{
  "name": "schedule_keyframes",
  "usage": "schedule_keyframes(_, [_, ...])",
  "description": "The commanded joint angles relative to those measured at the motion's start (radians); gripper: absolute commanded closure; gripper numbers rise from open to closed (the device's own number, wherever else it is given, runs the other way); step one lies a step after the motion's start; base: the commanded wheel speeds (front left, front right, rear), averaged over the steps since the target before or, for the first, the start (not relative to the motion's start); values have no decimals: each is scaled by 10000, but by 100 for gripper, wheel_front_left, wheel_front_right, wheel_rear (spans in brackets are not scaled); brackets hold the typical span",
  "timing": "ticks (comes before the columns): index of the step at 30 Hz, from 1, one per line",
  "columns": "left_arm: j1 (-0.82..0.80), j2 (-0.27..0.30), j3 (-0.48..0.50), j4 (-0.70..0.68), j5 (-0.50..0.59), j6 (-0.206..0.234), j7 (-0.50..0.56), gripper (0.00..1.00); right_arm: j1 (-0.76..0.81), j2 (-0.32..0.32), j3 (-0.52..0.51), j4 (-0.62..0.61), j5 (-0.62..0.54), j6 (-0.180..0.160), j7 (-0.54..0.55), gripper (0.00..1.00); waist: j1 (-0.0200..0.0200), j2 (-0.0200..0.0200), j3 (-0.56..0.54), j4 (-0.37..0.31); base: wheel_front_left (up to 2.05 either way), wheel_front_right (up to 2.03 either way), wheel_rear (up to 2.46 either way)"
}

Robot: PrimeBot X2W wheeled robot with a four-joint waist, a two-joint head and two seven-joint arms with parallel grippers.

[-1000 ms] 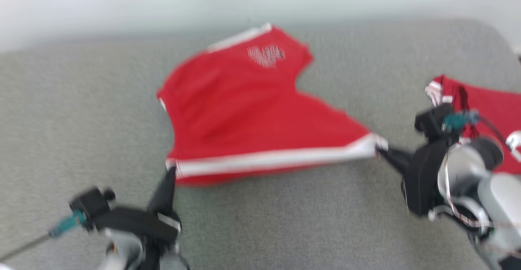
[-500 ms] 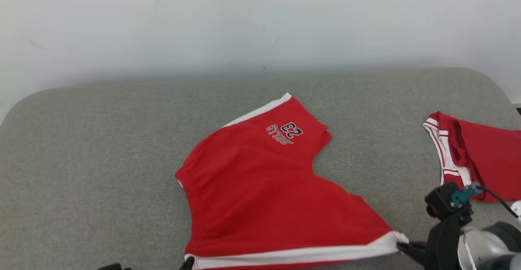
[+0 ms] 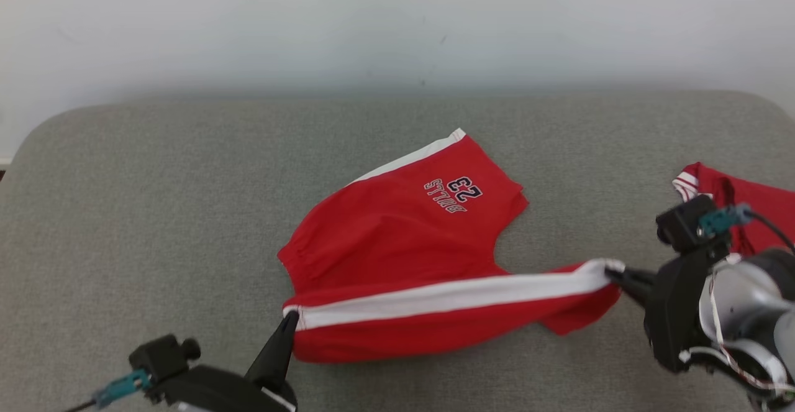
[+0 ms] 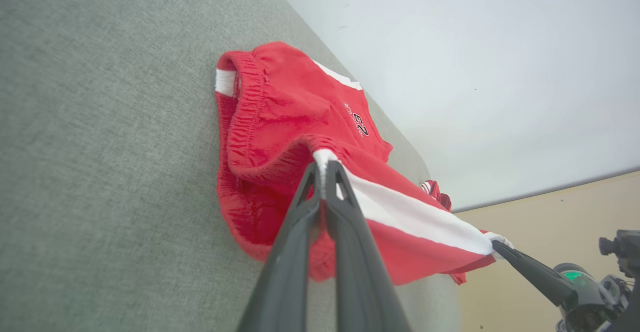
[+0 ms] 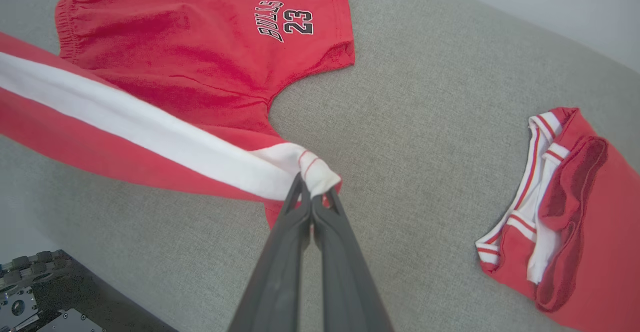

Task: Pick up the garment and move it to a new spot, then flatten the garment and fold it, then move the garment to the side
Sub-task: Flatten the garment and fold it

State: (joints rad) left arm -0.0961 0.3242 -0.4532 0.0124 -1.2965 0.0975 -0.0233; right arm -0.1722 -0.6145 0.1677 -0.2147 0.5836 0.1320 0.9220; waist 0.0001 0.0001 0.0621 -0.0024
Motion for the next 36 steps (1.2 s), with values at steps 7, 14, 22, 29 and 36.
schedule_keyframes(7, [-1601,-658,-180,663,450,-204,-164,100,-2398,-305,934,1841,-514,-23,-1219,100,-1,-1,895,691,0,0,0])
schedule_keyframes(14, [-2888,-1397,-129,1453,841,-468,-876,100,-4897,-379,2164,3832,-950,-23,-2618,100,-1,-1,1696,1116,0,0,0])
schedule_keyframes(22, [-4147,-2056,-28,2320,1008,-532,-1343,100,-7138,-246,3179,5734,-1332,-23,-4112,100,-1,-1,2570,1511,0,0,0])
schedule_keyframes(29, [-4924,-2387,-38,3035,1088,-529,-1694,100,-8538,-9,3934,7363,-1822,-23,-5142,100,-1,-1,3019,1751,0,0,0])
schedule_keyframes(36, [-5480,-2532,-69,3750,1310,-423,-1992,98,-9283,260,4467,8327,-1599,-23,-5545,100,-1,-1,3231,1853,0,0,0])
